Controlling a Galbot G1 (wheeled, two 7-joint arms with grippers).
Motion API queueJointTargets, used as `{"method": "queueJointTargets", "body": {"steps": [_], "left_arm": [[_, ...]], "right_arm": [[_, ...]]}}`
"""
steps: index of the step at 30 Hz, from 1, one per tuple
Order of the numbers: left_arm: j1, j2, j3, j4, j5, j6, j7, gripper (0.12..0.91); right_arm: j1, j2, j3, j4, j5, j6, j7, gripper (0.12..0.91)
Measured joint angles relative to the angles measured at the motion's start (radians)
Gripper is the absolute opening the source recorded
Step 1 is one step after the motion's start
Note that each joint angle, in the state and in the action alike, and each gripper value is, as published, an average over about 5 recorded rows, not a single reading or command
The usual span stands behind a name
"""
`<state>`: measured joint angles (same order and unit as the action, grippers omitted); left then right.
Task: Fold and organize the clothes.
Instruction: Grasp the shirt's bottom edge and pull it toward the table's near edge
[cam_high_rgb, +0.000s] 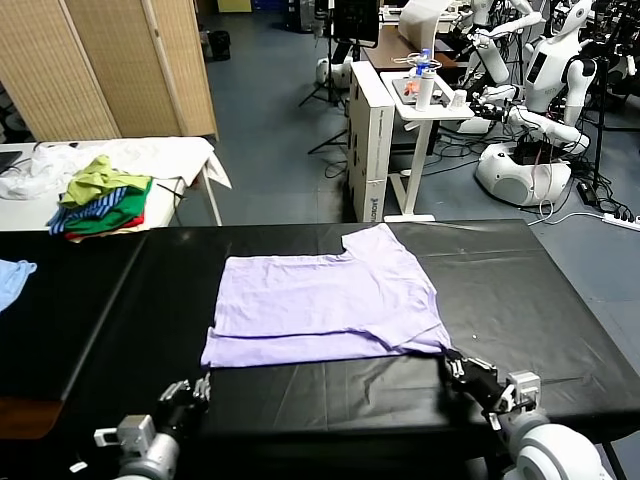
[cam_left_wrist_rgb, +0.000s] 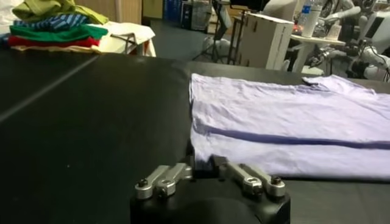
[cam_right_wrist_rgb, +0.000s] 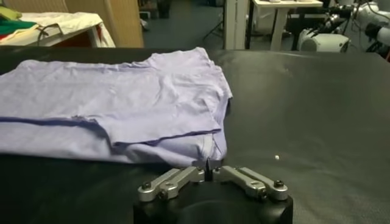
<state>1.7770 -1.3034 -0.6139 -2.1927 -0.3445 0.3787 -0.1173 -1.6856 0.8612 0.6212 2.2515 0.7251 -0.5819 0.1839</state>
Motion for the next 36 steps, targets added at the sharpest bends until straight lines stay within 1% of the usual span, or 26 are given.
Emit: {"method": "queueJointTargets", "body": {"steps": [6, 10, 14, 15, 17, 20, 21, 22, 23, 24, 25, 26, 27, 28, 29, 31, 32, 34, 36], "left_arm": [[0.094, 0.026, -0.027, -0.053, 0.003, 0.012, -0.015, 0.144], [0.158, 0.039, -0.047, -0.099, 0.003, 0.020, -0.020, 0.144], [0.206, 0.042, -0.063, -0.133, 0.003, 0.024, -0.022, 0.144], [0.216, 0.042, -0.066, -0.139, 0.003, 0.025, -0.021, 0.144], [0.233, 0.039, -0.069, -0.150, 0.004, 0.026, -0.021, 0.144], [0.250, 0.029, -0.069, -0.164, 0.004, 0.030, -0.025, 0.147], [0.254, 0.025, -0.068, -0.169, 0.005, 0.033, -0.028, 0.164], [0.257, 0.021, -0.068, -0.173, 0.005, 0.036, -0.032, 0.199], [0.260, 0.018, -0.068, -0.177, 0.005, 0.040, -0.036, 0.234], [0.262, 0.014, -0.068, -0.179, 0.005, 0.044, -0.041, 0.287], [0.263, 0.011, -0.069, -0.181, 0.005, 0.048, -0.045, 0.358], [0.265, 0.007, -0.071, -0.184, 0.005, 0.053, -0.050, 0.415], [0.267, 0.004, -0.074, -0.186, 0.005, 0.059, -0.054, 0.472], [0.270, 0.000, -0.078, -0.190, 0.005, 0.065, -0.057, 0.548], [0.272, -0.004, -0.083, -0.194, 0.003, 0.070, -0.059, 0.605], [0.275, -0.010, -0.095, -0.207, -0.004, 0.081, -0.060, 0.734], [0.273, -0.011, -0.102, -0.215, -0.013, 0.085, -0.058, 0.786], [0.263, -0.006, -0.120, -0.232, -0.046, 0.095, -0.055, 0.865], [0.239, 0.005, -0.140, -0.244, -0.103, 0.109, -0.058, 0.894]], "right_arm": [[-0.078, -0.016, 0.036, 0.063, 0.013, -0.046, 0.008, 0.140], [-0.121, -0.008, 0.036, 0.089, 0.006, -0.073, 0.011, 0.140], [-0.151, 0.003, 0.033, 0.104, -0.005, -0.086, 0.010, 0.145], [-0.157, 0.004, 0.034, 0.108, -0.006, -0.089, 0.010, 0.163], [-0.169, 0.004, 0.039, 0.120, -0.008, -0.097, 0.011, 0.236], [-0.188, 0.000, 0.051, 0.139, -0.005, -0.109, 0.014, 0.418], [-0.195, -0.002, 0.056, 0.147, -0.001, -0.113, 0.015, 0.475], [-0.201, -0.004, 0.061, 0.154, 0.005, -0.115, 0.016, 0.551], [-0.208, -0.007, 0.067, 0.162, 0.014, -0.118, 0.016, 0.608], [-0.214, -0.009, 0.075, 0.171, 0.025, -0.120, 0.017, 0.665], [-0.218, -0.012, 0.083, 0.179, 0.039, -0.121, 0.017, 0.736], [-0.220, -0.015, 0.094, 0.188, 0.053, -0.122, 0.018, 0.788], [-0.220, -0.018, 0.105, 0.195, 0.069, -0.121, 0.019, 0.826], [-0.215, -0.021, 0.115, 0.200, 0.084, -0.118, 0.020, 0.866], [-0.207, -0.025, 0.124, 0.204, 0.098, -0.114, 0.021, 0.886], [-0.174, -0.034, 0.131, 0.202, 0.121, -0.099, 0.024, 0.902], [-0.149, -0.040, 0.129, 0.197, 0.132, -0.091, 0.026, 0.904], [-0.082, -0.054, 0.112, 0.176, 0.148, -0.079, 0.031, 0.906], [0.006, -0.069, 0.081, 0.139, 0.161, -0.075, 0.041, 0.907]]}}
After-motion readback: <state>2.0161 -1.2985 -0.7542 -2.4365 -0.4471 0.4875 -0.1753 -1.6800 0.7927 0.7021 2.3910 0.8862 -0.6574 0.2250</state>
